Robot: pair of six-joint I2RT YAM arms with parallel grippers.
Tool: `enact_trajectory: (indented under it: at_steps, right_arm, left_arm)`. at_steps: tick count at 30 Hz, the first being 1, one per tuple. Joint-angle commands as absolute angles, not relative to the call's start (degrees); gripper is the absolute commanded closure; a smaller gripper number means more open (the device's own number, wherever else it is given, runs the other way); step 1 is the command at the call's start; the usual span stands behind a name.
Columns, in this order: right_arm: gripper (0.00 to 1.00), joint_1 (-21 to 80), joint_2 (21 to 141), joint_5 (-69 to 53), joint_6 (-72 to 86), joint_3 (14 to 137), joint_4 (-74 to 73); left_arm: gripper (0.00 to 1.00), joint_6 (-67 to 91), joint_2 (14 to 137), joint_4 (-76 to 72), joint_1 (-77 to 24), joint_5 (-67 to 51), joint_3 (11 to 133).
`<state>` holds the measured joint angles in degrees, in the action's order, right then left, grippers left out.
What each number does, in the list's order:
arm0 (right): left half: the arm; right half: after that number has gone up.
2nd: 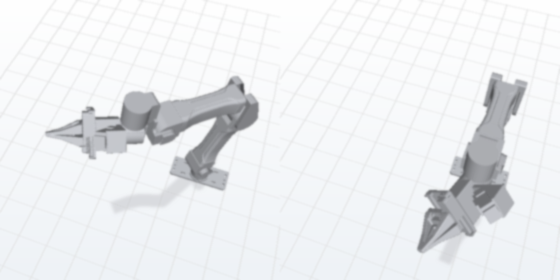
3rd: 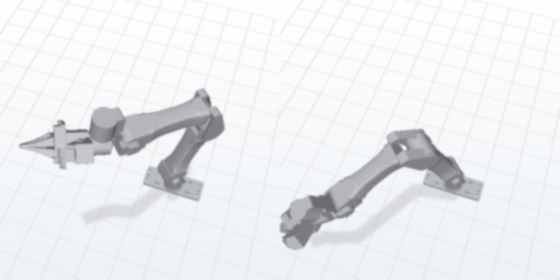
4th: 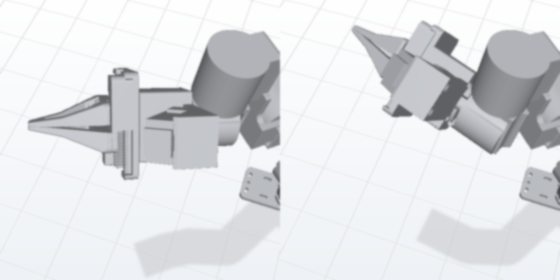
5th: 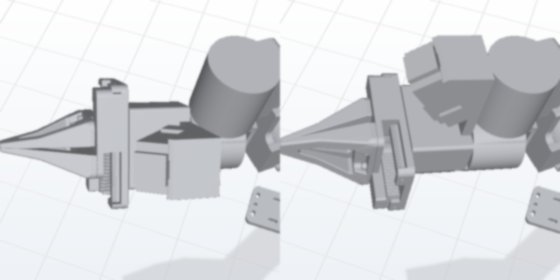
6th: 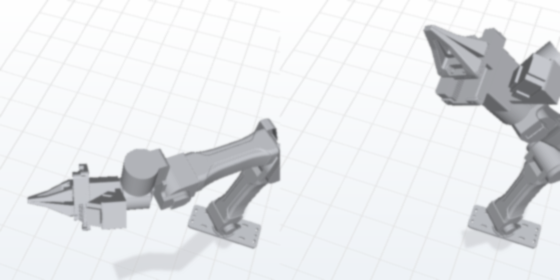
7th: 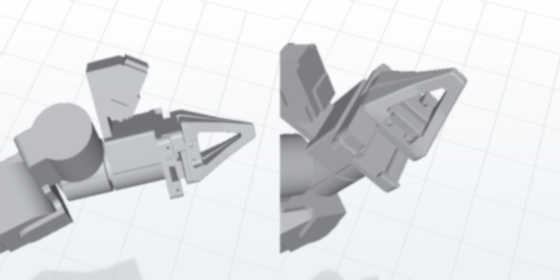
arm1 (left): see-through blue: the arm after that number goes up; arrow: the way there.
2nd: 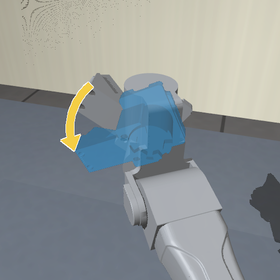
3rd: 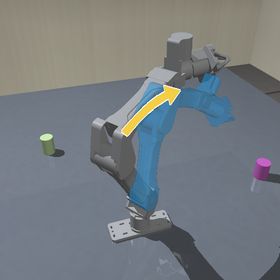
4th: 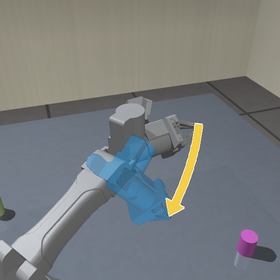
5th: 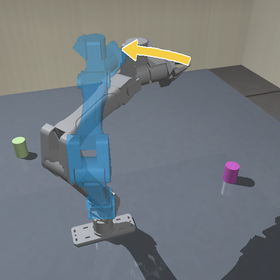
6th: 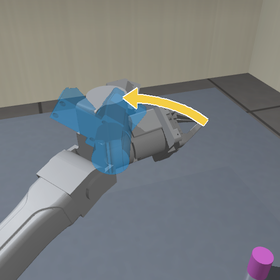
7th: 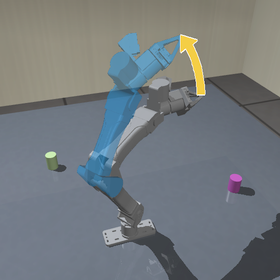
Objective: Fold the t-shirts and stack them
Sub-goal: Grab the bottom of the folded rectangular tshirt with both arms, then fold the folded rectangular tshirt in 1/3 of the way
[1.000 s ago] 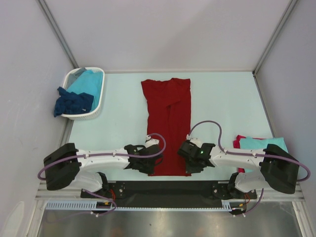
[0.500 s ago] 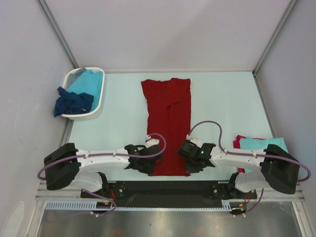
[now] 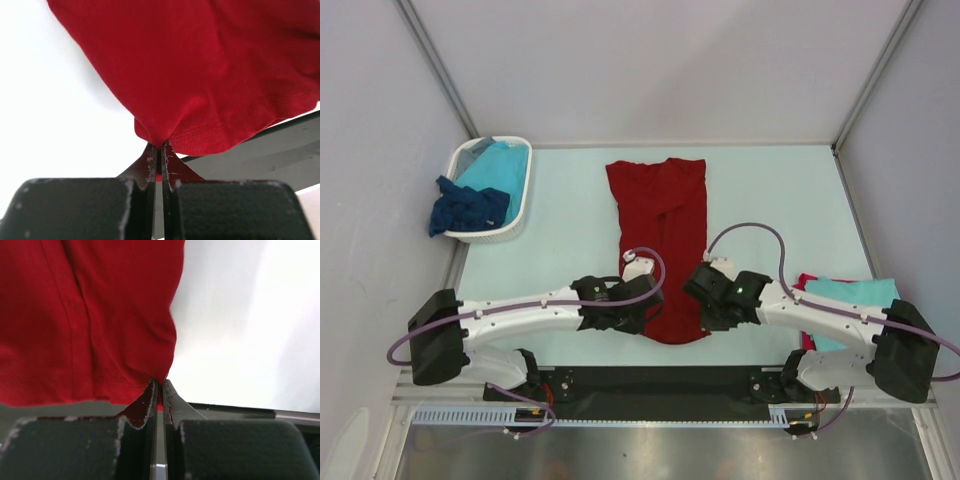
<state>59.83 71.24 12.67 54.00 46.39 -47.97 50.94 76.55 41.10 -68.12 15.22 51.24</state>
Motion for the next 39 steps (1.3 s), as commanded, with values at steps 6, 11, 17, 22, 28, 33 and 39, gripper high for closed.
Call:
enact_trajectory:
  at_steps: [6, 11, 17, 22, 28, 33, 39]
  right_arm:
    - [1.00, 52.6, 73.4, 15.6, 45.8, 53.7, -49.7]
    - [1.00, 49.4, 76.1, 15.8, 43.7, 55.5, -47.9]
    - [1.00, 44.8, 81.8, 15.0, 41.4, 59.7, -44.3]
    - [1.00, 42.4, 85.9, 15.0, 38.6, 65.0, -43.2]
    - [1.00, 38.1, 89.7, 14.3, 35.8, 69.3, -42.4]
    - [1.00, 34.8, 93.2, 13.4, 34.4, 72.7, -41.7]
    - [1.00, 32.3, 96.9, 12.7, 33.2, 76.2, -41.0]
  left_arm:
    - [1.00, 46.2, 78.1, 43.9, -63.6, 18.5, 58.0]
    - [1.00, 44.7, 79.6, 44.6, -60.4, 19.0, 60.4]
    - [1.00, 42.1, 82.7, 44.6, -54.1, 19.3, 64.1]
    - [1.00, 39.5, 86.7, 44.3, -51.9, 19.2, 67.4]
    - [1.00, 37.2, 92.4, 43.9, -49.4, 18.7, 72.5]
    - [1.00, 35.7, 97.1, 43.9, -46.7, 18.0, 78.5]
    - [1.00, 34.6, 101.9, 44.5, -43.0, 17.6, 84.2]
